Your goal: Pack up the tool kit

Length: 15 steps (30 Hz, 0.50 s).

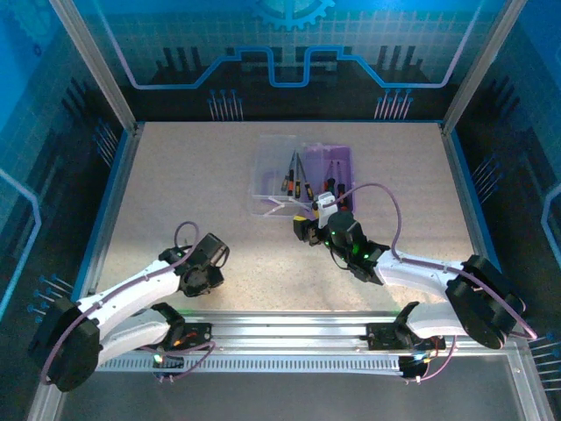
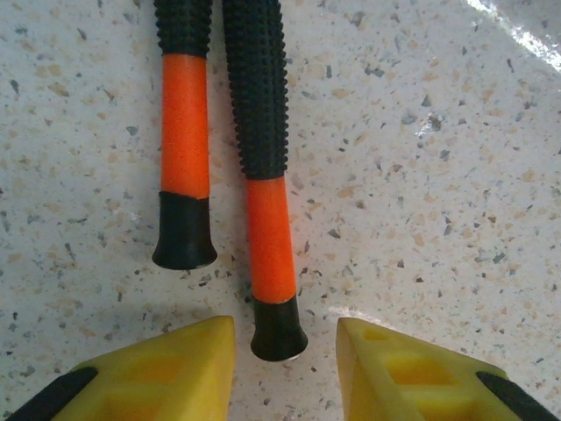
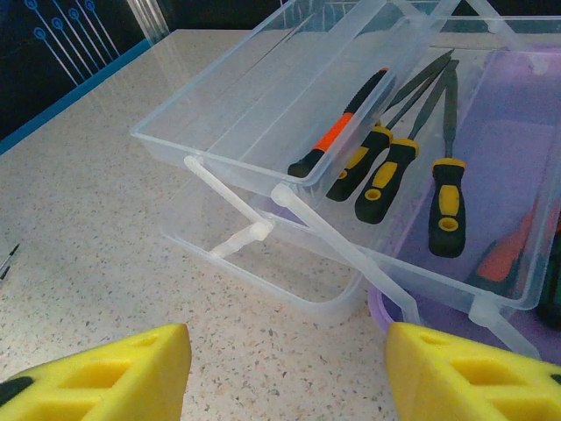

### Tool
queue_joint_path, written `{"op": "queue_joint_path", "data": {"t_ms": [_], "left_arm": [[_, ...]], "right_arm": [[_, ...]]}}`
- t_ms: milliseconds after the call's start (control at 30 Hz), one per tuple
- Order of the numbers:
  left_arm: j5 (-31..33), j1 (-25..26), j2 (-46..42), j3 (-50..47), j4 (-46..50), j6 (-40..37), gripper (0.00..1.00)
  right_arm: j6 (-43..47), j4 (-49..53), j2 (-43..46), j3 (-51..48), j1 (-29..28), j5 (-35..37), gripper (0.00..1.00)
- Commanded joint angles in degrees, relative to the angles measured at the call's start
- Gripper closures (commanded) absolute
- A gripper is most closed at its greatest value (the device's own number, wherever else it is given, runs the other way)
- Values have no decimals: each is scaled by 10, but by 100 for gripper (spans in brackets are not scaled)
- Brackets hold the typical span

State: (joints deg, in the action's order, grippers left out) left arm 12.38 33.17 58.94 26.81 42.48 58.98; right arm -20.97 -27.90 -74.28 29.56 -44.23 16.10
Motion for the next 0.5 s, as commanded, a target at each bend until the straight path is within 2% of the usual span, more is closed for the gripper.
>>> {"op": "queue_joint_path", "data": {"t_ms": [0, 233, 467], "left_arm": [[14, 3, 17, -2, -17, -24, 64], [9, 4, 73, 17, -37, -54, 68], [6, 4, 104, 30, -47, -79, 81]], "right_arm": [[-9, -3, -5, 4, 0, 8, 39], [-15, -3, -8, 7, -1, -6, 39], [-15, -1, -4, 5, 0, -1, 39]]}}
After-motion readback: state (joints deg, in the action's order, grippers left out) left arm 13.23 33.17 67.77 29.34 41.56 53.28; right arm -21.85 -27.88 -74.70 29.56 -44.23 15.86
